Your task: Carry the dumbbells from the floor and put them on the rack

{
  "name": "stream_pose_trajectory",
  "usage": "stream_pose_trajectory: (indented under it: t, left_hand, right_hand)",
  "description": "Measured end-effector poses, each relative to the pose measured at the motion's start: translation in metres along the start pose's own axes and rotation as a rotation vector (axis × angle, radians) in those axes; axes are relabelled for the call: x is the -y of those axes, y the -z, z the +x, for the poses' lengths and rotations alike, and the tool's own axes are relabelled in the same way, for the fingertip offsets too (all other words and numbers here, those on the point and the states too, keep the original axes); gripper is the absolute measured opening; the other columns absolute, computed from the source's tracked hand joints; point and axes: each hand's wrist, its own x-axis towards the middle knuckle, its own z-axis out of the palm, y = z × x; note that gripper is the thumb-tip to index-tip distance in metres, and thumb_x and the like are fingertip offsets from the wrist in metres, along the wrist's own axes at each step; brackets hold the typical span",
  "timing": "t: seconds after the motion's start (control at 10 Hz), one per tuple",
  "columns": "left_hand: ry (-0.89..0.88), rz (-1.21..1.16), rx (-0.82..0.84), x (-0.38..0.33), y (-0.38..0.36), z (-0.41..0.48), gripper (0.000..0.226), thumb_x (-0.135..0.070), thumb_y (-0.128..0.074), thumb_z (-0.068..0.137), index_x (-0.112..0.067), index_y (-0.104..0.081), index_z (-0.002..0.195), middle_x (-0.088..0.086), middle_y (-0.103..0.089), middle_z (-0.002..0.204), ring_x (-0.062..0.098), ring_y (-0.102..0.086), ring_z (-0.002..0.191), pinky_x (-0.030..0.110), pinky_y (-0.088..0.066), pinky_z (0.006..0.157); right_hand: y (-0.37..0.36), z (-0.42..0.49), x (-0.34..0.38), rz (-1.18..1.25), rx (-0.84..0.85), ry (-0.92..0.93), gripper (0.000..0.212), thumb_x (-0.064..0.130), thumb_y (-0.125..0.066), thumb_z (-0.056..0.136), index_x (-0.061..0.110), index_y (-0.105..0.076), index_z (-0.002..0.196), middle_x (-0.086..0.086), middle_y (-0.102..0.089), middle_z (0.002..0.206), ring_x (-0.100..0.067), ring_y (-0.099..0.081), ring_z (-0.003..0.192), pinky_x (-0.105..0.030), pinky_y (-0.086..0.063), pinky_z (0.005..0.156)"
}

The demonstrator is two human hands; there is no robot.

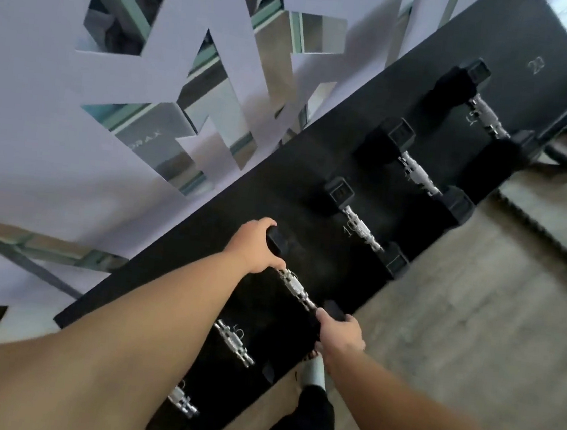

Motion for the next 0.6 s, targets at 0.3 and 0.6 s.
stream_pose_trajectory:
  t: [0.3,0.6]
  left_hand:
    - [-0.040,0.043,-0.016,0.027,-0.011,0.009,0.070,-0.043,-0.080,0.085,-0.023,-0.049,0.144,0.004,-0.051,0.136,0.025,-0.056,0.123,0.037,-0.049,0.099]
    - [-0.020,0.022,0.008,0.039,-0.009,-0.008,0.068,-0.050,-0.069,0.090,-0.029,-0.044,0.150,0.000,-0.050,0.139,0.024,-0.055,0.123,0.044,-0.050,0.100]
  right_hand:
    - [-0.024,0.005,0.020,-0.360,0.014,0.190,0.066,0.041,-0.068,0.094,0.026,-0.045,0.154,-0.016,-0.037,0.154,-0.040,-0.041,0.139,-0.042,-0.037,0.114]
    - [0.003,0.024,0.027,-0.436,0.010,0.260,0.052,0.044,-0.064,0.088,0.026,-0.061,0.137,-0.008,-0.061,0.137,-0.035,-0.055,0.128,-0.038,-0.044,0.110]
